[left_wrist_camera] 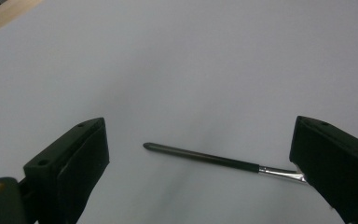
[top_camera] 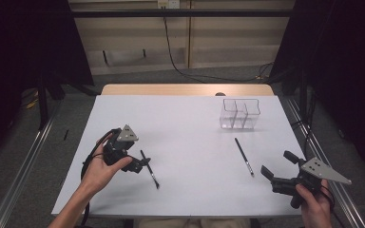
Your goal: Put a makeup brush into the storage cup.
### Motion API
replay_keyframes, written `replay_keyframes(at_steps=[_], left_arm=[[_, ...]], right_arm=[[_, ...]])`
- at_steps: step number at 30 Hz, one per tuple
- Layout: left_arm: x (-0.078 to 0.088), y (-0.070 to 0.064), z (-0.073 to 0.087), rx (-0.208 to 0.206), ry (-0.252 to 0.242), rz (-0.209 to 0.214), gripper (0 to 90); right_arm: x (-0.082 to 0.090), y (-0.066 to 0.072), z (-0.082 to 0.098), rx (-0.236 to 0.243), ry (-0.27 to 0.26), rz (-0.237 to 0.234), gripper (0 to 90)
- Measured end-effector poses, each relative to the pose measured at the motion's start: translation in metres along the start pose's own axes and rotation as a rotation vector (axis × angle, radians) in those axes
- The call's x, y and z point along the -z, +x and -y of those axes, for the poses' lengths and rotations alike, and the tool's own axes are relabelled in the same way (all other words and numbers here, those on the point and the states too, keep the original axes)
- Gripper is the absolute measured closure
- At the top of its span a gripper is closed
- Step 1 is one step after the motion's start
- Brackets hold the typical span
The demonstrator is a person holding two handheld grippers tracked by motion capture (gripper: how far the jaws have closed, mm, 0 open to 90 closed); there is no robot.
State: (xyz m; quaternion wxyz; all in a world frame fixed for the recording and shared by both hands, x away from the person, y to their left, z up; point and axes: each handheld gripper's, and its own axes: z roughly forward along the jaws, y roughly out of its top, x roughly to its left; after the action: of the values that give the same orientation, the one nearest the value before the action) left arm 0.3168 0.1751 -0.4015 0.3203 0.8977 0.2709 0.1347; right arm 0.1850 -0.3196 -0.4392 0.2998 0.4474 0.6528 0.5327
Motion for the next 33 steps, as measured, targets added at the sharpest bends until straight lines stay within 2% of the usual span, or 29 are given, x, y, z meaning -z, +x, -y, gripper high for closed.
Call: replay_keyframes(at_steps=[3, 7, 9, 11, 13, 19, 24, 26, 28, 30, 33], left_arm=[[-0.002, -0.001, 0.001, -0.01, 0.055, 0.01, 4.6], [-0.006, 0.001, 0.004, -0.017, 0.142, 0.071, 5.2], [-0.008, 0.001, 0.006, -0.007, 0.17, 0.112, 5.2], [-0.01, -0.001, 0.008, -0.028, 0.197, 0.11, 5.2], [-0.012, -0.003, 0.01, -0.028, 0.211, 0.106, 5.2], [-0.015, -0.003, 0.012, -0.075, 0.303, 0.126, 5.2], [-0.017, 0.0, 0.013, -0.096, 0.307, 0.142, 5.1], [-0.017, -0.001, 0.011, -0.134, 0.301, 0.147, 4.9], [-0.018, -0.003, 0.009, -0.178, 0.295, 0.17, 4.7], [-0.019, -0.004, 0.006, -0.22, 0.307, 0.182, 5.1], [-0.021, -0.003, 0.001, -0.265, 0.283, 0.188, 4.7]], right_arm=[[0.0, 0.0, 0.0, 0.003, 0.002, -0.002, 0.0], [0.0, 0.0, 0.0, 0.003, 0.003, -0.003, 0.0], [0.0, 0.0, 0.0, 0.004, 0.003, -0.004, 0.0], [0.0, 0.0, 0.0, 0.004, 0.006, -0.006, 0.0], [0.0, 0.0, 0.0, 0.006, 0.006, -0.007, 0.0], [0.0, 0.001, 0.0, 0.007, 0.009, -0.01, 0.0], [0.0, 0.001, 0.0, 0.009, 0.012, -0.013, 0.0], [0.0, 0.001, 0.0, 0.008, 0.011, -0.015, 0.0], [-0.001, 0.001, 0.0, 0.006, 0.011, -0.014, 0.0], [-0.001, 0.001, 0.0, 0.006, 0.013, -0.014, 0.0], [-0.001, 0.001, 0.0, 0.004, 0.018, -0.017, 0.0]])
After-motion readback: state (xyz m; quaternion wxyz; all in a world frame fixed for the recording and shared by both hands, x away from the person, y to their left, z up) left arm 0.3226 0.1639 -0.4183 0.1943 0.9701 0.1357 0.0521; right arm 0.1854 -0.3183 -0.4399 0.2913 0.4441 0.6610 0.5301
